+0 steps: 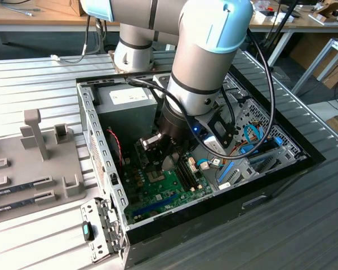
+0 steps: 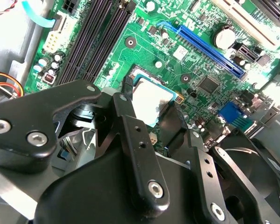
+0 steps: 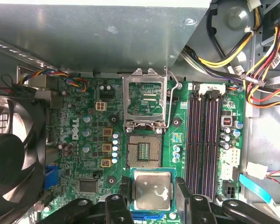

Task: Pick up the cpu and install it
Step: 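Pick up the cpu and move it towards the insertion slot, then place the cpu into insertion slot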

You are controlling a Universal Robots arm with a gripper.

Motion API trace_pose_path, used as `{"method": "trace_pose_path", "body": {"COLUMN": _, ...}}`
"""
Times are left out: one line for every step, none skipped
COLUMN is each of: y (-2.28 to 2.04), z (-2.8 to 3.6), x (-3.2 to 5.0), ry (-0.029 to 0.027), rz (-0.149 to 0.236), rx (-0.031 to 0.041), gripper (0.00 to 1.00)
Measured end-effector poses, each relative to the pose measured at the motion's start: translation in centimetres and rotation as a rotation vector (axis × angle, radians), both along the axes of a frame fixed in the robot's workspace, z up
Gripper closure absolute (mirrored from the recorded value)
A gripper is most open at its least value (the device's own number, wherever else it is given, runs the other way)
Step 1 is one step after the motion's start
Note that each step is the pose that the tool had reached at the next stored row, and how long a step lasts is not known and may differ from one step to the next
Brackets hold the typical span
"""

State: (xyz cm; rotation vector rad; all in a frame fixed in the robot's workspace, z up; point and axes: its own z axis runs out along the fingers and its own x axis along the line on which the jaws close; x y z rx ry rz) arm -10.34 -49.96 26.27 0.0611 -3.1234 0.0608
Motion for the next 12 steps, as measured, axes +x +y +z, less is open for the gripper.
{"method": "trace_pose_path", "body": {"y": 0.00, "z": 0.00, "x": 0.00, "ry": 0.0000, "rz": 0.000, "rx": 0.0000, "gripper": 0.53}}
{"method": "trace_pose_path", "body": {"y": 0.00, "z": 0.00, "x": 0.00, "ry": 0.0000, "rz": 0.000, "rx": 0.0000, "gripper": 0.53}}
{"method": "trace_pose_path", "body": {"y": 0.00, "z": 0.00, "x": 0.00, "ry": 0.0000, "rz": 0.000, "rx": -0.0001, "gripper": 0.53}}
{"method": "trace_pose_path", "body": {"y": 0.00, "z": 0.00, "x": 0.00, "ry": 0.0000, "rz": 0.000, "rx": 0.0000, "gripper": 0.53}}
{"method": "trace_pose_path", "body": {"y": 0.00, "z": -0.01, "x": 0.00, "ry": 0.0000, "rz": 0.000, "rx": 0.0000, "gripper": 0.53}}
{"method": "trace_pose_path", "body": {"y": 0.00, "z": -0.01, "x": 0.00, "ry": 0.0000, "rz": 0.000, "rx": 0.0000, "gripper": 0.53}}
{"method": "trace_pose_path", "body": {"y": 0.00, "z": -0.01, "x": 0.00, "ry": 0.0000, "rz": 0.000, "rx": 0.0000, "gripper": 0.53}}
{"method": "trace_pose_path", "body": {"y": 0.00, "z": -0.01, "x": 0.00, "ry": 0.0000, "rz": 0.000, "rx": 0.0000, "gripper": 0.53}}
{"method": "trace_pose_path", "body": {"y": 0.03, "z": -0.06, "x": 0.01, "ry": -0.0001, "rz": 0.000, "rx": 0.0002, "gripper": 0.53}}
{"method": "trace_pose_path", "body": {"y": 0.11, "z": -0.11, "x": 0.00, "ry": -0.0001, "rz": 0.000, "rx": 0.0002, "gripper": 0.53}}
{"method": "trace_pose_path", "body": {"y": 0.20, "z": -0.16, "x": 0.01, "ry": 0.0000, "rz": 0.000, "rx": 0.0001, "gripper": 0.53}}
{"method": "trace_pose_path", "body": {"y": 0.38, "z": -0.30, "x": 0.00, "ry": -0.0001, "rz": 0.000, "rx": 0.0002, "gripper": 0.53}}
